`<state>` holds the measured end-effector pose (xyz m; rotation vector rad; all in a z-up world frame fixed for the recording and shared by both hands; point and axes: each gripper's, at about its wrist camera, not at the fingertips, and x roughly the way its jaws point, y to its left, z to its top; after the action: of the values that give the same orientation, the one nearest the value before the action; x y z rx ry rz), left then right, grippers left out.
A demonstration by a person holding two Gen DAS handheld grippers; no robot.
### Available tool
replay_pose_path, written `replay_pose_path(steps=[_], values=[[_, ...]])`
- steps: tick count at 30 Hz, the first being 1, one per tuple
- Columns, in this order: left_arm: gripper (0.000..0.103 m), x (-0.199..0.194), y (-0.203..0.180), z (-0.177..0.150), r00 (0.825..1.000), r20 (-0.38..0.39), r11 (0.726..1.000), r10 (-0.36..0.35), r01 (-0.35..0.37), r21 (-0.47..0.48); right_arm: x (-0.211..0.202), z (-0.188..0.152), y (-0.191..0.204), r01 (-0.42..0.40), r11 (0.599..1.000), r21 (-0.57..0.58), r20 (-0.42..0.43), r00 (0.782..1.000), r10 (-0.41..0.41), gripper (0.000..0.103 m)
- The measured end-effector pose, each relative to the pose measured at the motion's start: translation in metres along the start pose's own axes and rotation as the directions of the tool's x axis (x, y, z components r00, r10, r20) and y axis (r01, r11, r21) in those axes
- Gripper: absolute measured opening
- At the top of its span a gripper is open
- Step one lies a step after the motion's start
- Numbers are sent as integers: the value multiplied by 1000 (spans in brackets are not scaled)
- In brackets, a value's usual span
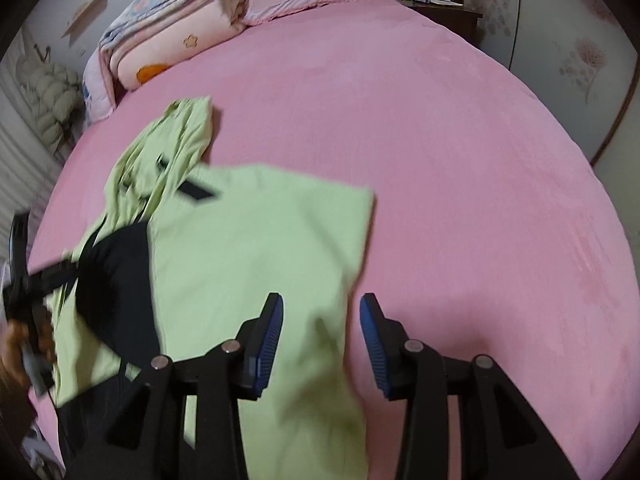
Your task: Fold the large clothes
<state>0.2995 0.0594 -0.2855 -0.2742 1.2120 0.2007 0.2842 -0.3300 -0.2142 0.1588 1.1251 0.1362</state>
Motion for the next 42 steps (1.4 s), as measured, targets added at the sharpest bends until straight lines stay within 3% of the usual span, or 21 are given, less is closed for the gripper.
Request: replay_pose_path(steps=[2, 6, 9, 10, 11, 12, 14, 18, 22, 25, 29, 32, 33, 36, 38, 42], values=[[54, 9, -7, 2, 1000, -17, 999, -7, 8, 32, 23, 18, -9, -5, 1000, 21, -20, 1000, 5, 40], [47, 19, -14, 4, 999, -17, 997, 34, -33, 63, 66, 40, -28, 6, 996, 90, -97, 995, 3, 40], [30, 20, -13, 5, 998, -4, 996, 59, -58, 63, 85, 46, -35, -55, 990, 129, -118, 991, 70, 39], [26, 19, -14, 5, 998, 3, 995, 66, -66, 69, 86, 46, -34, -68, 989, 128, -114, 990, 83, 35], [24, 18, -14, 4, 997, 11, 994, 72, -73, 76, 86, 48, -30, -71, 993, 99, -108, 991, 81, 12], [23, 15, -16, 3, 996, 26, 992, 86, -88, 91, 86, 50, -26, -47, 997, 67, -103, 993, 54, 4], [21, 13, -23, 0, 988, 61, 980, 139, -147, 137, 81, 53, -11, 8, 1000, -27, -59, 998, -10, 3], [20, 19, -34, -7, 972, 103, 956, 211, -227, 183, 93, 50, -3, 104, 987, -125, -34, 994, -109, 3], [21, 20, -36, -13, 964, 117, 944, 238, -258, 206, 98, 43, 0, 175, 966, -188, -38, 982, -185, 6], [27, 3, -34, -13, 964, 104, 943, 246, -262, 207, 79, 46, 10, 201, 961, -191, -46, 976, -214, 10], [39, -40, -47, -17, 958, 187, 951, 216, -250, 181, 28, 34, 28, 121, 976, -183, 32, 993, -117, 10], [49, -74, -60, -33, 964, 242, 976, 108, -150, 160, -1, 12, 59, 21, 979, -202, 72, 997, -7, 10], [49, -81, -65, -42, 968, 243, 984, 62, -101, 149, -4, 5, 68, -8, 979, -206, 74, 997, 24, 10], [49, -73, -76, -63, 977, 212, 990, 19, -48, 132, -2, -29, 108, -140, 961, -240, 41, 987, 154, 10], [45, -57, -81, -77, 986, 166, 991, 33, -54, 122, 13, -46, 131, -141, 949, -281, 3, 989, 148, 10], [40, -26, -64, -95, 987, 116, 987, 111, -123, 103, 41, -78, 138, -36, 944, -329, -19, 999, 32, 10]])
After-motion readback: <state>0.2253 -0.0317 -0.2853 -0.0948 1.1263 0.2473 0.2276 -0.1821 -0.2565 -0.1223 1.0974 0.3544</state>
